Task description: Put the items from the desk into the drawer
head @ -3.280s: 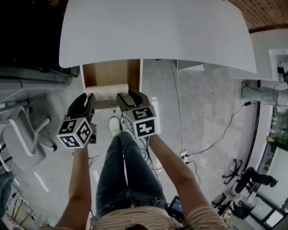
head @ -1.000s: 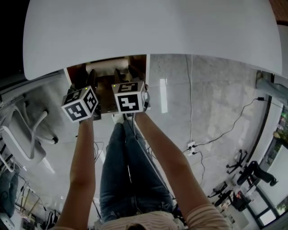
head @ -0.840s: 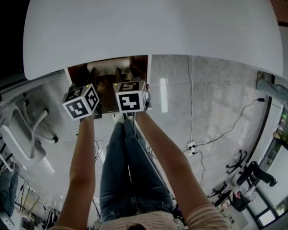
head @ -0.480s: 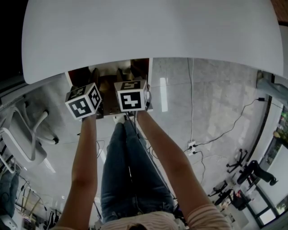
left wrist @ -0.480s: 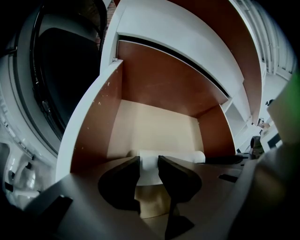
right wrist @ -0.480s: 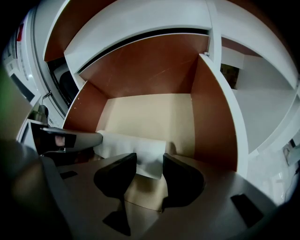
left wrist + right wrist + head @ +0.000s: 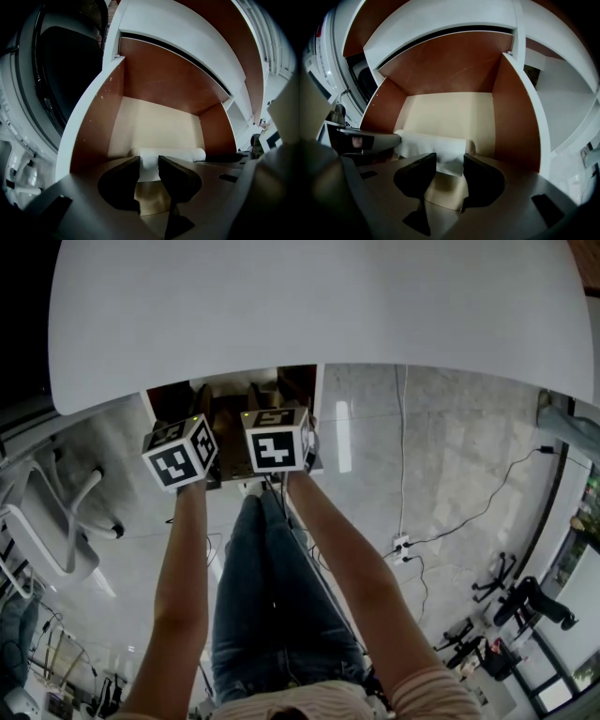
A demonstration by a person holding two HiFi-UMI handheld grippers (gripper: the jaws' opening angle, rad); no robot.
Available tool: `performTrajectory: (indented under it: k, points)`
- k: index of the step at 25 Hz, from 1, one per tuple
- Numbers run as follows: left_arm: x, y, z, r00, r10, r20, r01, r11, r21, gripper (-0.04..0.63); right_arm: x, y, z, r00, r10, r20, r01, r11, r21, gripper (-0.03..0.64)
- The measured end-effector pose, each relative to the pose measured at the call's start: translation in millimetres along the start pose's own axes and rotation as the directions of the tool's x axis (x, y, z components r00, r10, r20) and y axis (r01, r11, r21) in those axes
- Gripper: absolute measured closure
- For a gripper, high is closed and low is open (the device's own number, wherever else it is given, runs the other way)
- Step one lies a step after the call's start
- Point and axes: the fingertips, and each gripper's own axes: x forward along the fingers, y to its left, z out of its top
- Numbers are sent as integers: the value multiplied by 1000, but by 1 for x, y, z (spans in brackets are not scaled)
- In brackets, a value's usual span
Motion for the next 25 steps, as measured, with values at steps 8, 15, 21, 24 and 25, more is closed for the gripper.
performTrajectory:
  k: [8,15,21,24,25]
  points:
    - [1,-5,1,1000,-12,-8,12,1000,4,466,-3,-4,6,999,9,44,-10,1000,19,443]
    - [-6,-8,5,1000,-5,7,5,1000,17,457,-12,-4,24,988,12,153,-16,999,28,443]
    - [-28,-18,17,997,-39,68,38,999,21,457,-34,4,33,983,51,176,-57,998,32,445]
    - [-40,-20,22,994,-51,98,49,999,21,478,-45,8,39,979,62,196,-69,997,32,480]
    - [-44,-21,25,992,-56,112,54,998,23,492,-50,8,41,977,60,205,-69,997,35,497]
